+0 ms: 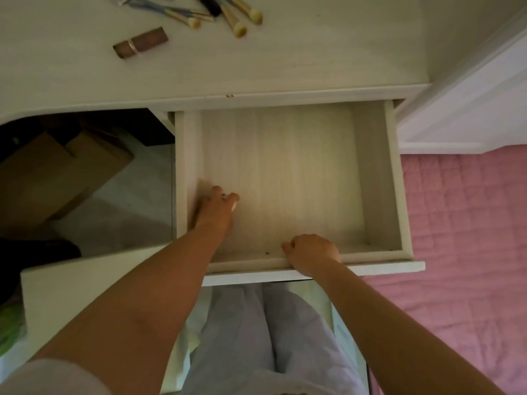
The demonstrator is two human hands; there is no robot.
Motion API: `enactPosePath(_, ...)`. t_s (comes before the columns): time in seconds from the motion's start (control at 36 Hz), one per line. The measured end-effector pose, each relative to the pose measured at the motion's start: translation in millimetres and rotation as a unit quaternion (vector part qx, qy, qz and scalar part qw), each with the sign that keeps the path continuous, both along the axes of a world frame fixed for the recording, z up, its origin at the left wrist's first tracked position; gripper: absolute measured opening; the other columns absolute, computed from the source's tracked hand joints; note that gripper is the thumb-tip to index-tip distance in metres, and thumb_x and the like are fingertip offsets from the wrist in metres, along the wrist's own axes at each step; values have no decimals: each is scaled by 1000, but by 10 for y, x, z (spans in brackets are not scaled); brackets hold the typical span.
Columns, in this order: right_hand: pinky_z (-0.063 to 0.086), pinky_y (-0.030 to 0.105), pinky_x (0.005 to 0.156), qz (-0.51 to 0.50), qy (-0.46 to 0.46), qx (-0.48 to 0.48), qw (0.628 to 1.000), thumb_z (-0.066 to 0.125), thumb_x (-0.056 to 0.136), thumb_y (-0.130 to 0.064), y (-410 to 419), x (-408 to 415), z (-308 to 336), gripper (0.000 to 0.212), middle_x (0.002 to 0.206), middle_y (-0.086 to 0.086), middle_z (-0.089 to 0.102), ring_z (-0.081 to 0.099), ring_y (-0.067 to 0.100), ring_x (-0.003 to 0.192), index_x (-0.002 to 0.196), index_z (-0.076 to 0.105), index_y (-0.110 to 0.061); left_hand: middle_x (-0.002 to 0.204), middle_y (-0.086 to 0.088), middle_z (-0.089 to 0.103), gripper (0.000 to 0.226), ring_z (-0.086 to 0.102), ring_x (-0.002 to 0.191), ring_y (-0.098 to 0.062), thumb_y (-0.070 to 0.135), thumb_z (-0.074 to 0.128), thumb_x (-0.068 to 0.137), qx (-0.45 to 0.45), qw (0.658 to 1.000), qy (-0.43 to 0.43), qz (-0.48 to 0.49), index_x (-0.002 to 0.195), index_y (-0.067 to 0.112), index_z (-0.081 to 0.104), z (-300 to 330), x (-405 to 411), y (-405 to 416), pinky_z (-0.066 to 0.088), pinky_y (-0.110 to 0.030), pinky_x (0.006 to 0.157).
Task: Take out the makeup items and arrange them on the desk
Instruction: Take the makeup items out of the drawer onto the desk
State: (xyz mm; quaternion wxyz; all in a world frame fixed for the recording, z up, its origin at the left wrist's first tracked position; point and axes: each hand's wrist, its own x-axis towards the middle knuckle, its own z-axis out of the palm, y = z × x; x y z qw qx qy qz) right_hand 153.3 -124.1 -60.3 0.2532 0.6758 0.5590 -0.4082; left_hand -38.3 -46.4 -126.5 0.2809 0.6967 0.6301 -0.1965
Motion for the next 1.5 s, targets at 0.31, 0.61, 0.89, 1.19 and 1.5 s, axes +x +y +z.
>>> enactPosePath(0.31,42,29,68,-10,10,13,1000,26,97,-39,-17,0,-5,46,82,5,59,55,21,76,92,63,-12,135,-9,28,53,41,114,-34,11,58,86,-60,997,38,-32,132,32,41,26,-2,91,48,-41,91)
enactPosePath(0.61,41,34,93,17,56,-109,992,33,97,-42,194,-92,129,45,123,10,58,54,26,111,120,56,-11,122,-6,45,63,54,104,-28,26,70,77,-30,998,-40,-50,130,19,37,561,87,210,46,-34,80)
enactPosePath(0.89,45,30,89,-32,84,158,983,38,95,-25,1273,-444,772,33,128,-1,57,56,21,113,123,55,-27,121,0,48,60,56,100,-24,28,72,70,106,978,-175,-35,122,19,44,1319,-282,728,43,-28,74)
enactPosePath(1.19,15,37,118,65,-41,328,942,36,96,-35,2021,-792,853,58,156,5,7,8,24,144,148,14,-23,128,-7,40,63,54,107,-29,29,74,75,200,958,-198,62,130,21,45,1809,-867,1516,47,-34,86)
enactPosePath(1.5,2,42,120,71,-92,291,950,20,97,-50,2056,-907,705,68,156,8,-18,-12,31,145,148,-15,-22,138,-5,40,69,45,116,-28,33,72,77,217,958,-163,97,136,20,39,1571,-1031,1980,42,-36,90)
